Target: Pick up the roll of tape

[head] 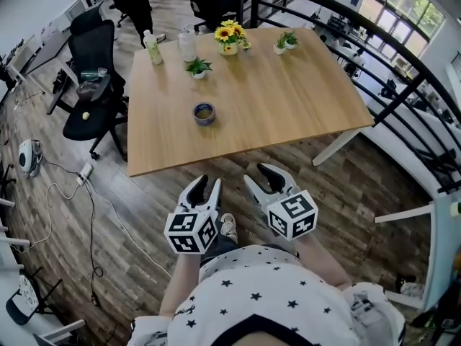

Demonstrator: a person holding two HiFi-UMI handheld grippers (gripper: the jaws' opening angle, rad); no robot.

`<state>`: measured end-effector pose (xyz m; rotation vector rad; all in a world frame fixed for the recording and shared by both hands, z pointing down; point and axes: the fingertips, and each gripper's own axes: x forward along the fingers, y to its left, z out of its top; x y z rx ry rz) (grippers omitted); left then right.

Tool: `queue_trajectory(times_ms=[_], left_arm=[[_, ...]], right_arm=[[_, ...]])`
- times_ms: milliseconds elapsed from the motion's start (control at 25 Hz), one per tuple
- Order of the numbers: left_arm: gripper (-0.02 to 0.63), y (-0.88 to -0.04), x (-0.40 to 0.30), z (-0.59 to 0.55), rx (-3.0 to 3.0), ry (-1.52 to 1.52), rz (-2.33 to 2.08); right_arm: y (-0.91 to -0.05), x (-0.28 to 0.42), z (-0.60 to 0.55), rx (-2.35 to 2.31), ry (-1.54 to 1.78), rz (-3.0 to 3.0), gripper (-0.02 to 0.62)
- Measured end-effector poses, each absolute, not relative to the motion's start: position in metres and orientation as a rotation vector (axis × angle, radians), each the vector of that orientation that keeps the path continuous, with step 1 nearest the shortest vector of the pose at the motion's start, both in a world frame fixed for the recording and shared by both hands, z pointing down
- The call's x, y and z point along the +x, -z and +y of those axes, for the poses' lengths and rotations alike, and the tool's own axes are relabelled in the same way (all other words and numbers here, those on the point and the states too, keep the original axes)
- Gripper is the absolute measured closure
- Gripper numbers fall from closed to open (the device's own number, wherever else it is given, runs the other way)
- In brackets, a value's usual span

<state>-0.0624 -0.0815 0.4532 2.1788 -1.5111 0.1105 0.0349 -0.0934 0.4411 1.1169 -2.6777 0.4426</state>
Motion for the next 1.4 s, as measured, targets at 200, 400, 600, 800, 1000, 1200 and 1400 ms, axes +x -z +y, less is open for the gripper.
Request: queue_trajectory(times_ms=[200,400,600,800,1000,1200,1400], left_arm=[[0.457,-0.455,-0.077,-0.131,2.179,-0.124,-1.508],[0.443,-0.458,-0.092,-0.175,2.173,-0.137,-1.505],[0.44,-0.464,-0.107,-0.212,2.169,-0.152,-1.505],[0.44,-0.471,-0.117,-0.244,2.176,-0.164,-1.489],[0.44,-0.488,-0.131,-0.279,2.158,-0.189,-1.498],[0.44,-0.508,-0.143,-0.308,2.119,-0.218,-1.499],[0.44,-0.531,-0.15,-0.337,2.069,-0.231,-1.519]], right_arm=[[-0.442,0.019,-0.142,1.119,-0.45,-2.672,0.422],[-0.441,0.006,-0.183,1.139,-0.455,-2.667,0.414],[-0.444,-0.005,-0.218,1.162,-0.46,-2.661,0.411],[-0.452,-0.011,-0.247,1.184,-0.47,-2.641,0.411],[-0.463,-0.016,-0.274,1.195,-0.487,-2.622,0.411],[-0.47,-0.021,-0.293,1.201,-0.494,-2.607,0.411],[-0.478,-0.024,-0.307,1.196,-0.505,-2.595,0.411]])
